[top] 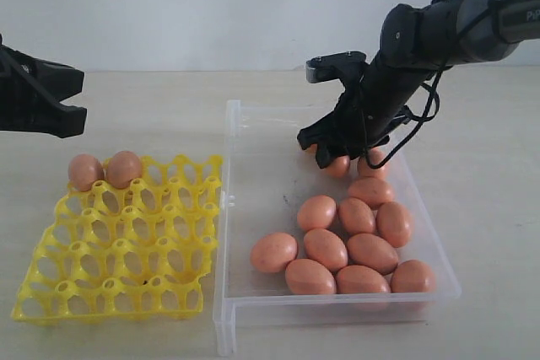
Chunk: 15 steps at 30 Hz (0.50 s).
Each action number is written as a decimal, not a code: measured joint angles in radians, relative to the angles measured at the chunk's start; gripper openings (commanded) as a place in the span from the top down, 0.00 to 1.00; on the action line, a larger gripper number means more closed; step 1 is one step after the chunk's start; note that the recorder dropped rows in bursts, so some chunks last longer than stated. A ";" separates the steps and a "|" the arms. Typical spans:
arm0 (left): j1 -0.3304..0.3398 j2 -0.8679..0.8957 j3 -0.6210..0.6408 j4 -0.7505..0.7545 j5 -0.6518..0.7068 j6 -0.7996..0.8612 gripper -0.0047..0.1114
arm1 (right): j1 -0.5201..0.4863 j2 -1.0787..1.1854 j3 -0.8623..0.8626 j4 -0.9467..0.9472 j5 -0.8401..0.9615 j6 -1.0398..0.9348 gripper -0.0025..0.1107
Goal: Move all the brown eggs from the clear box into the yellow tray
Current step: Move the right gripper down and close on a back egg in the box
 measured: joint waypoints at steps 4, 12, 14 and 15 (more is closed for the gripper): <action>0.000 0.000 0.000 0.000 0.000 0.000 0.93 | 0.000 0.006 -0.024 0.038 0.004 0.047 0.57; 0.000 0.000 0.000 0.000 0.007 0.000 0.93 | 0.000 0.049 -0.038 0.064 -0.026 0.055 0.57; 0.000 0.000 0.000 0.000 0.007 0.000 0.93 | 0.000 0.073 -0.043 0.062 -0.024 0.055 0.57; 0.000 0.000 0.000 0.000 0.007 0.000 0.93 | 0.000 0.073 -0.047 0.062 -0.027 0.055 0.57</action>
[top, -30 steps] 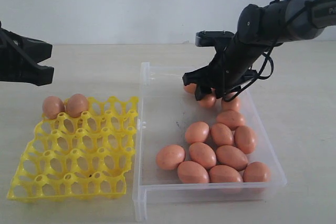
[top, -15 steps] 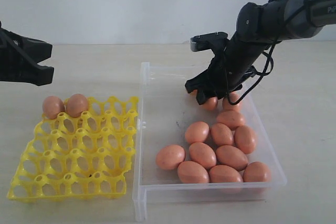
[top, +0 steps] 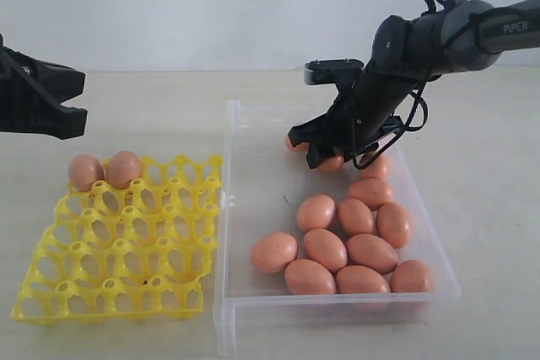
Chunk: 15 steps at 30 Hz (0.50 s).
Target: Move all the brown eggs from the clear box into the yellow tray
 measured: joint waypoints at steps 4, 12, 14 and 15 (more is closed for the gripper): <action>0.000 0.000 0.000 0.000 0.004 0.000 0.93 | 0.000 0.006 -0.014 -0.005 -0.008 0.000 0.57; 0.000 0.000 0.000 0.000 0.004 0.000 0.93 | 0.002 0.023 -0.088 -0.013 0.101 -0.036 0.98; 0.000 0.000 0.000 0.000 0.004 0.000 0.93 | 0.002 0.016 -0.090 -0.015 0.121 -0.057 0.98; 0.000 0.000 0.000 0.000 0.004 0.000 0.93 | 0.002 -0.001 -0.090 -0.017 0.123 -0.062 0.98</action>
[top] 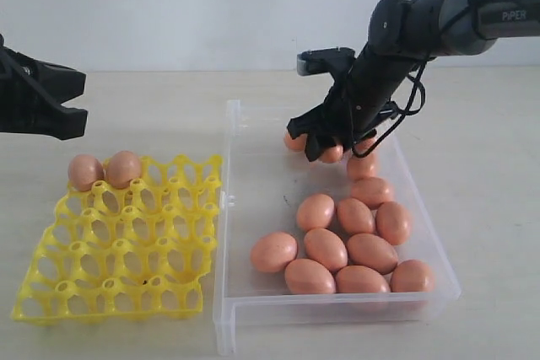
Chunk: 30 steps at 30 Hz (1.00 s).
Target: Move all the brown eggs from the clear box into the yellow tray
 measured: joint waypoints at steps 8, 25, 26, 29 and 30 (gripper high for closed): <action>0.000 0.000 0.000 0.000 -0.012 0.000 0.93 | 0.116 -0.278 0.110 -0.003 -0.307 -0.098 0.98; 0.000 0.000 0.000 0.000 -0.022 0.000 0.93 | 0.353 -0.289 0.559 -0.219 -1.536 0.272 0.98; 0.000 0.000 0.000 0.000 -0.022 0.002 0.93 | 0.353 -0.271 0.563 -0.263 -1.575 0.309 0.98; 0.000 0.000 0.000 0.000 -0.022 0.009 0.93 | 0.353 -0.190 0.556 -0.426 -1.669 0.389 0.98; 0.000 0.000 0.000 0.000 -0.022 0.009 0.93 | 0.353 -0.162 0.544 -0.486 -1.679 0.403 0.98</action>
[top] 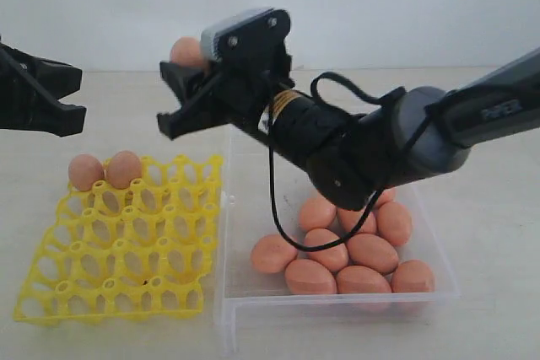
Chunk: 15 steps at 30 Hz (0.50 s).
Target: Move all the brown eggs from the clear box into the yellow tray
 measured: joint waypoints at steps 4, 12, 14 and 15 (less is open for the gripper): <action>0.000 0.000 0.000 0.010 0.000 0.000 0.93 | -0.029 0.107 -0.073 -0.278 -0.008 0.096 0.98; 0.000 0.000 0.000 0.014 -0.011 0.000 0.93 | -0.139 0.264 -0.260 -0.734 -0.119 0.503 0.98; 0.000 0.000 0.000 0.014 -0.011 0.000 0.93 | -0.150 0.293 -0.294 -0.779 -0.156 0.547 0.98; 0.000 0.000 0.000 0.014 -0.013 0.000 0.93 | -0.151 0.304 -0.307 -0.796 -0.166 0.556 0.98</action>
